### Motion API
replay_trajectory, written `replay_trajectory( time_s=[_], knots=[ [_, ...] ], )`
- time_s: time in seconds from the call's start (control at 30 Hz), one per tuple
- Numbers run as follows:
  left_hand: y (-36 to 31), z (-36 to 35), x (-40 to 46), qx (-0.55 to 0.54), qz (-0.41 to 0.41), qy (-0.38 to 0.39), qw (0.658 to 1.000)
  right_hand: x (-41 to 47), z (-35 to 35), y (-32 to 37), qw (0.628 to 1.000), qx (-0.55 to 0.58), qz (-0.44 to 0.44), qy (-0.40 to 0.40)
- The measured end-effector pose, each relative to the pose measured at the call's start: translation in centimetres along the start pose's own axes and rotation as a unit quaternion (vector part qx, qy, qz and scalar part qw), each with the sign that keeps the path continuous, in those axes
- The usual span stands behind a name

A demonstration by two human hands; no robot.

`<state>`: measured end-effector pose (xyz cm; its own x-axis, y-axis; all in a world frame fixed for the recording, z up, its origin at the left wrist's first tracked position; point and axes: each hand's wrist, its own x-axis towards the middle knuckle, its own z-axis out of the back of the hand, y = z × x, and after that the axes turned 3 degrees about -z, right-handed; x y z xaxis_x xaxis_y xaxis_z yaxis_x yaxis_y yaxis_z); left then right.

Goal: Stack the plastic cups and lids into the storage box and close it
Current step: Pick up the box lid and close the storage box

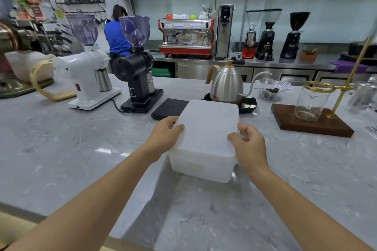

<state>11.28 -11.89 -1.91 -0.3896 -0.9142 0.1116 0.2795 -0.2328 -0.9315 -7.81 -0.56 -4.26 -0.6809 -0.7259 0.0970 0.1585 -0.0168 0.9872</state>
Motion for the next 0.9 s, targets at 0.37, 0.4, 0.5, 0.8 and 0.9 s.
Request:
replay_trajectory(
  time_s=[0.37, 0.4, 0.5, 0.8, 0.9],
  knots=[
    [-0.7, -0.4, 0.7, 0.289, -0.081, 0.118, 0.947, 0.1, 0.2, -0.5, 0.999, 0.002, 0.012, 0.038],
    [-0.8, -0.5, 0.8, 0.305, -0.091, 0.127, 0.939, 0.3, 0.2, -0.4, 0.999, -0.003, 0.014, 0.04],
    [-1.2, -0.6, 1.3, 0.344, -0.098, 0.136, 0.924, 1.0, 0.2, 0.4, 0.998, -0.031, 0.012, 0.061],
    [-2.4, -3.9, 4.0, 0.45, -0.154, 0.051, 0.878, 5.6, -1.4, 2.9, 0.913, -0.362, 0.109, 0.152],
    [-1.6, -3.9, 5.0, 0.474, -0.157, 0.11, 0.859, 6.9, -1.8, 2.8, 0.87, -0.451, 0.119, 0.162]
  ],
)
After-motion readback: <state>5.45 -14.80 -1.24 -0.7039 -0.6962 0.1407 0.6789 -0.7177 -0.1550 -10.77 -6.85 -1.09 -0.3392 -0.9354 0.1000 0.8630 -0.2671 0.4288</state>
